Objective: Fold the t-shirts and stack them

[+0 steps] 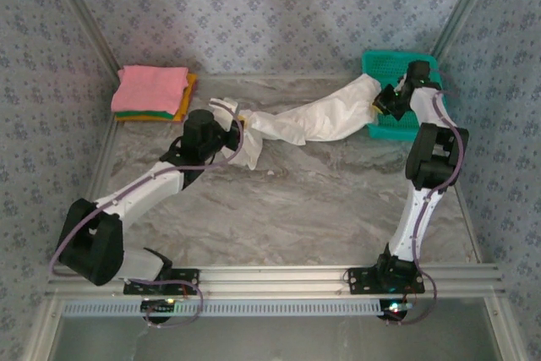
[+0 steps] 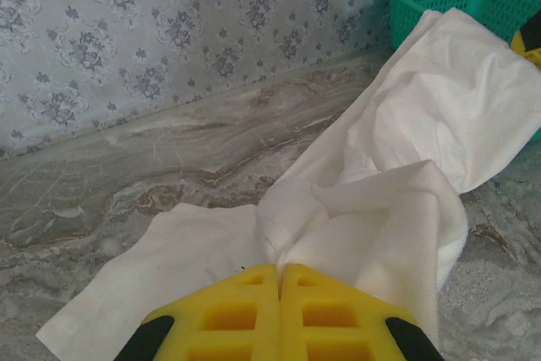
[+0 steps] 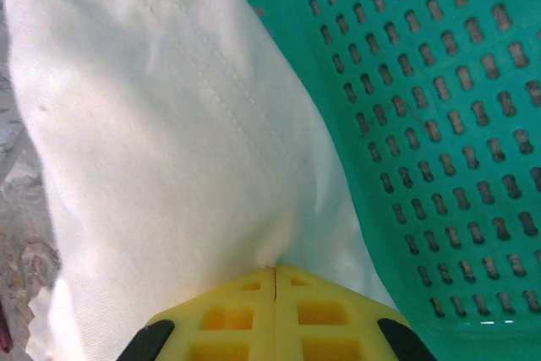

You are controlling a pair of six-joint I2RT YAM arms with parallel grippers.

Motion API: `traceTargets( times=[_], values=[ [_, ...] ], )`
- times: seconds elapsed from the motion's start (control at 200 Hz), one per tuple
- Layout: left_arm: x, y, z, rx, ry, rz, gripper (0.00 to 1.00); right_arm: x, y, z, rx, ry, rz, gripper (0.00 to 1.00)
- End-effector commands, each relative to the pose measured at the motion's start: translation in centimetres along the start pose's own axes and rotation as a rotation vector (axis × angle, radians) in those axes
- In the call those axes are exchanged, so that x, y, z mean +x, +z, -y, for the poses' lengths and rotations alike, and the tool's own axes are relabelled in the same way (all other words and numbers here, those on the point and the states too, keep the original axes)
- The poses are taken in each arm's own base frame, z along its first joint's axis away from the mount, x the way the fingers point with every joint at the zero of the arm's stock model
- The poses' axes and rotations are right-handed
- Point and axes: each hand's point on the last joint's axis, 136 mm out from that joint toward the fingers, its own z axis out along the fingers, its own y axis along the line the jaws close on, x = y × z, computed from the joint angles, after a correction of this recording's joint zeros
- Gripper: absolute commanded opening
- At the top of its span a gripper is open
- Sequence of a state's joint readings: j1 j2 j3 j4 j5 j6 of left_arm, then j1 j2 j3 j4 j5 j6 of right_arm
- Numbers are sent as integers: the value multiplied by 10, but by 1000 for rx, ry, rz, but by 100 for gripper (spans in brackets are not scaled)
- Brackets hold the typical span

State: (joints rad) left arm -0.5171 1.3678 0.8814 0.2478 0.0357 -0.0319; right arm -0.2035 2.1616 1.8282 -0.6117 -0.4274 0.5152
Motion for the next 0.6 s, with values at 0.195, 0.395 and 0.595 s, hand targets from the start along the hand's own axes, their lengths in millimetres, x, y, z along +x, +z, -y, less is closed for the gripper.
traceTargets(
  times=[0.195,0.395,0.595],
  values=[
    [-30,-19,-26,-92,-35,104,0,-32,-80,-56,-105,-49,167,0],
    [-49,-65,-75,-245,-60,159,0,-17,-141,-107,-182,-117,250,0],
    [-78,-119,-85,-322,3,253,0,14,-209,-144,-232,-205,354,0]
  ],
)
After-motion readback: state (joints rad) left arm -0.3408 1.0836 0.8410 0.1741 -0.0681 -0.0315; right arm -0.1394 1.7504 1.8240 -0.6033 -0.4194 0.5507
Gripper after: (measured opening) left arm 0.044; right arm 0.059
